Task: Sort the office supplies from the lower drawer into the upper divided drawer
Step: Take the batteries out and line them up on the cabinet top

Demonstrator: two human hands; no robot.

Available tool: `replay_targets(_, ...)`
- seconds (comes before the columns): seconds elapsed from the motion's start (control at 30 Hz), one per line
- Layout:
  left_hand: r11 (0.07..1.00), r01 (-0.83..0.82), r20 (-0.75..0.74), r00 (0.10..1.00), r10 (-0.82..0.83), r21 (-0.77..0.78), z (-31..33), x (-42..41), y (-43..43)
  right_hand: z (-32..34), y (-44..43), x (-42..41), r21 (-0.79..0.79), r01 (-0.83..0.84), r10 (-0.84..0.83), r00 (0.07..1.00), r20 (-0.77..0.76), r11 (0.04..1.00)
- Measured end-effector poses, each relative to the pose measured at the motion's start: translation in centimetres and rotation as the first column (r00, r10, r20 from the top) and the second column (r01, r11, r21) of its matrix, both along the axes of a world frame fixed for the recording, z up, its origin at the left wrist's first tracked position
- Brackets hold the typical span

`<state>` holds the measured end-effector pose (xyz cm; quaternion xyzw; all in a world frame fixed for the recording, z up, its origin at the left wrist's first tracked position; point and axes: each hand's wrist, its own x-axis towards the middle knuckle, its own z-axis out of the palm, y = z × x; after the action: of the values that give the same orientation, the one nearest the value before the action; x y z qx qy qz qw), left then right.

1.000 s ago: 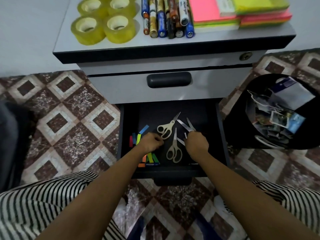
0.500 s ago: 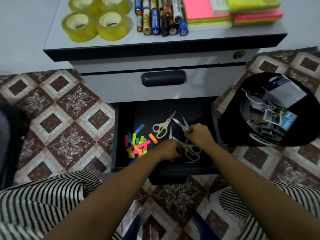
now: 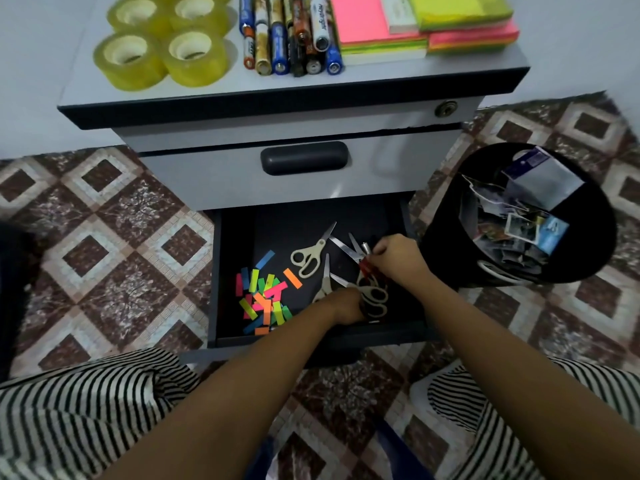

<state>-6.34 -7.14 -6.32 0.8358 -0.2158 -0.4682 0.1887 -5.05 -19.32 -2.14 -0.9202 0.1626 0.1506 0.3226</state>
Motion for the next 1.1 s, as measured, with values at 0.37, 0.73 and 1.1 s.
replay_targets(0.37, 0.999, -0.009, 0.028, 1.0, 0.008, 0.035, -1.6, 0.1, -0.8, 1.0, -0.1, -0.3, 0.045, 0.06, -0.06, 0.998, -0.009, 0.997)
replay_targets(0.73, 0.971, -0.235, -0.076, 0.97, 0.232, -0.041, 0.0, 0.5, 0.2, 0.3, 0.3, -0.5, 0.042, 0.07, -0.068, 0.997, -0.044, 0.997)
replay_targets(1.1, 0.563, -0.819, -0.551, 0.522, 0.651, -0.11, 5.6, 2.4, 5.8, 2.9, 2.4, -1.5, 0.334, 0.285, -0.243, 0.956, -0.164, 0.899)
